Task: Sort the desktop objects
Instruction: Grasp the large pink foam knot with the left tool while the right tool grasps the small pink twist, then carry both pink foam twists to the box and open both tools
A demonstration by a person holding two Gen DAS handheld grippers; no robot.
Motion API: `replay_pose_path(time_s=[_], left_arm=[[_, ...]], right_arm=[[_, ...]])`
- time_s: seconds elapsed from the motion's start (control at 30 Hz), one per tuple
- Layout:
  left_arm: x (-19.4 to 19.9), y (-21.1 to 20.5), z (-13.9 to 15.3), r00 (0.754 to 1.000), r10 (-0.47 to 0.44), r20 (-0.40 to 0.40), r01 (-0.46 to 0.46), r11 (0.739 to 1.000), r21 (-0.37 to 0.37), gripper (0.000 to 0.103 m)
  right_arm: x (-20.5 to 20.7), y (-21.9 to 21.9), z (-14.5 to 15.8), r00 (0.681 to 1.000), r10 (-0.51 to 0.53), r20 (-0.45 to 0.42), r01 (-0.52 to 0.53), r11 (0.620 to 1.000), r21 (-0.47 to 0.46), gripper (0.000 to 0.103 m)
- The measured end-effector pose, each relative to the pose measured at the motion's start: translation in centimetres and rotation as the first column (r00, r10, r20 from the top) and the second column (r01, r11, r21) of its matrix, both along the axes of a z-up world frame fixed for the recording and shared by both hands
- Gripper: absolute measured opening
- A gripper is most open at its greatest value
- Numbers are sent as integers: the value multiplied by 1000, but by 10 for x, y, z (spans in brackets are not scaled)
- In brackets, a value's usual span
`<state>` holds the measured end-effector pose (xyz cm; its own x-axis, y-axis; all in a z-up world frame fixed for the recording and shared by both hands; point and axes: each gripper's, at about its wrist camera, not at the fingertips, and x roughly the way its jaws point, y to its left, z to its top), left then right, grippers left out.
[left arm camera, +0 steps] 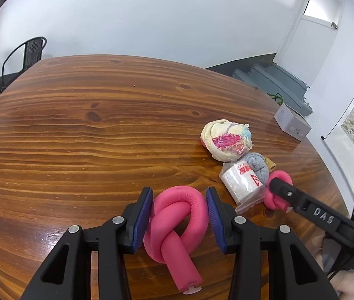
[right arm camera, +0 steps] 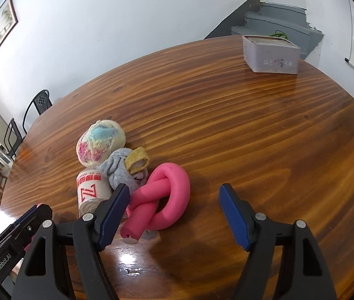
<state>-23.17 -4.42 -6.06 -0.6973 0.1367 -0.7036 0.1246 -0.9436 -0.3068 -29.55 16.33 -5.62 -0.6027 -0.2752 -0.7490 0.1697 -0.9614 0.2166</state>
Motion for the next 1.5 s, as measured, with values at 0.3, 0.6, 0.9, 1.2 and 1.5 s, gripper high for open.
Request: replay_pose_path(time_s=[0.3,0.6,0.9,1.2,1.5], left_arm=[[3,3,6,1000,-9,-14,9,1000,7,46],[12,5,22,998,-17,-58,19,999,34,46],[32,45,48,984,-127,-125,132,991,26,46],[74,130,68,932,-320,-168,327,945,10,46],[102,245,92,829,-520,-208,539,841,46,46]], right_arm=[[29,-11,14,995,74,-73,-71,997,41,17],[69,16,31,994,51,-98,-54,998,-19,17],[139,71,75,976,-38,-214,24,997,-70,17],[219,180,106,921,-249,-300,219,967,-133,17],[279,269,117,849,-409,-334,391,912,-122,17]])
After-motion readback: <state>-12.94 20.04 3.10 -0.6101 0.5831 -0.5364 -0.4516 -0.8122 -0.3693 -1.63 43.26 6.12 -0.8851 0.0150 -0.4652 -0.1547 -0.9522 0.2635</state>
